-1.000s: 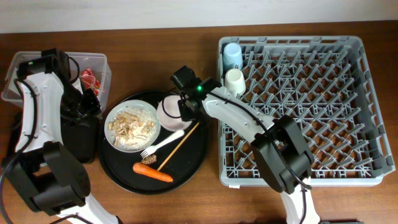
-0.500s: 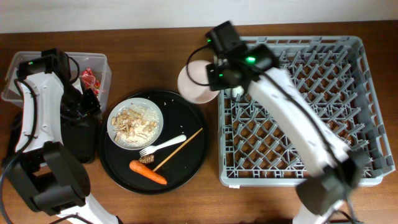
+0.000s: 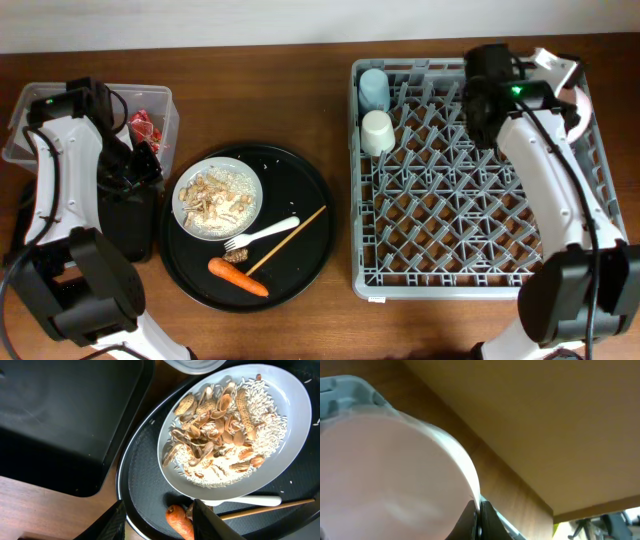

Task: Sort waste into correct bins and load items into the dishwasher rack
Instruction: 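Place the pink bowl upside down in the rack with the right gripper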

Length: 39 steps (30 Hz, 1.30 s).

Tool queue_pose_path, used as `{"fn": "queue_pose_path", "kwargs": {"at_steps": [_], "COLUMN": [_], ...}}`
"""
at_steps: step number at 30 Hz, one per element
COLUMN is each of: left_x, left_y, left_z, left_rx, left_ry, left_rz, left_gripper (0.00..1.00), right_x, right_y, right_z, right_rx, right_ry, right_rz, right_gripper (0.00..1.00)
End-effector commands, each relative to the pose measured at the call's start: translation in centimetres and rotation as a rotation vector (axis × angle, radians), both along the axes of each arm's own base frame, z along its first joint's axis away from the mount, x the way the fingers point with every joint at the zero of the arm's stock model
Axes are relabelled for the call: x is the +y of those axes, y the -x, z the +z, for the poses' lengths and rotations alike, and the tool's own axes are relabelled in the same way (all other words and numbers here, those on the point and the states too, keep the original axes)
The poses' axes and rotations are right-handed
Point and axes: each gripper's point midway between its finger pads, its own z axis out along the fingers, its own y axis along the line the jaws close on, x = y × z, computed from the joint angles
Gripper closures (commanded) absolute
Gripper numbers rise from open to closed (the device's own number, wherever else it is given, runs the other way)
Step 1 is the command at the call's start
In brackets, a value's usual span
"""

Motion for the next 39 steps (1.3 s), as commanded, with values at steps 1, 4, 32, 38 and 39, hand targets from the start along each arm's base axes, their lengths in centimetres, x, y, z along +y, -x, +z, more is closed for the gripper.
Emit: {"fn": "queue_pose_path", "kwargs": {"at_steps": [1,4,32,38,39], "left_x": [-0.3,-0.3,-0.3,-0.3,-0.3], "left_y": [0.1,0.1,-0.1,0.0,0.0], "left_z": [1.1,1.1,1.1,1.1,1.1], "left_rx": [-0.031,-0.031,-0.039,-0.039,-0.039], "left_ry": [0.006,0.006,0.004,0.004,0.004], "left_rz": [0.005,0.005,0.005,0.005,0.005], "left_gripper": [0.57,0.57,0.57,0.57,0.56], "right_x": [-0.4,0.5,9.8,14.1,14.9], "right_y": [-0.7,-2.3,-3.1,0.3,0.7], "right_z": [-0.3,-2.8,-12.6,-13.0,-11.4], "right_rx": [-0.011,-0.021,0.385,0.395,0.348], "right_ry": [0.025,-0.073,-0.192,-0.479,-0.541], "right_rz": [0.009,0.057,0.314,0.350,0.379], "right_gripper": [0.96,0.96,0.86,0.50,0.47]}}
